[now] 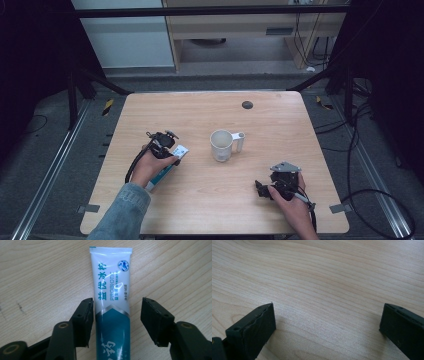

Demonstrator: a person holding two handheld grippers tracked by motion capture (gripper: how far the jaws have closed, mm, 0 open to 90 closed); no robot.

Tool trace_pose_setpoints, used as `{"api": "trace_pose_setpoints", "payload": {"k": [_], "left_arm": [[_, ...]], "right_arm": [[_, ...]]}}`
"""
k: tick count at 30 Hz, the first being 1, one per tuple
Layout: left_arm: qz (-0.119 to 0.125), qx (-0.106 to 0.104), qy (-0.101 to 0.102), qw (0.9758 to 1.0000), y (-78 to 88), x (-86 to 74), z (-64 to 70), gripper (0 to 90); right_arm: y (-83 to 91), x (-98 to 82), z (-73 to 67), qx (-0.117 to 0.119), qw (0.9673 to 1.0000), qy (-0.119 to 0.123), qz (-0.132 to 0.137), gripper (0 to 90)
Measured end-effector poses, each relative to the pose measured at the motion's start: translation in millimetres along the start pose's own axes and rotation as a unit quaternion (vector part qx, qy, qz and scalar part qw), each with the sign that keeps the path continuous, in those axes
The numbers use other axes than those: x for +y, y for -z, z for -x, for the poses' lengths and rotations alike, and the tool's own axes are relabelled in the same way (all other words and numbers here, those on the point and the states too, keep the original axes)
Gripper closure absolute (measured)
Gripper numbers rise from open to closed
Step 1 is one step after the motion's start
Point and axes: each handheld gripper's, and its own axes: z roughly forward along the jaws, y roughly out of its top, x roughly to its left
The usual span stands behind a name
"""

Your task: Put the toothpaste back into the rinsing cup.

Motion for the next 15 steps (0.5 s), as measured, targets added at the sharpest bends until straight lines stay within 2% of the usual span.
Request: {"api": "trace_pose_setpoints", "payload": {"k": [15], "left_arm": [[-0.006, -0.001, 0.009, 0.9999, -8.1, 1.0, -5.2, 47.9]], "right_arm": [[0.0, 0.0, 0.0, 0.000, 1.0000, 0.000, 0.000, 0.5]]}}
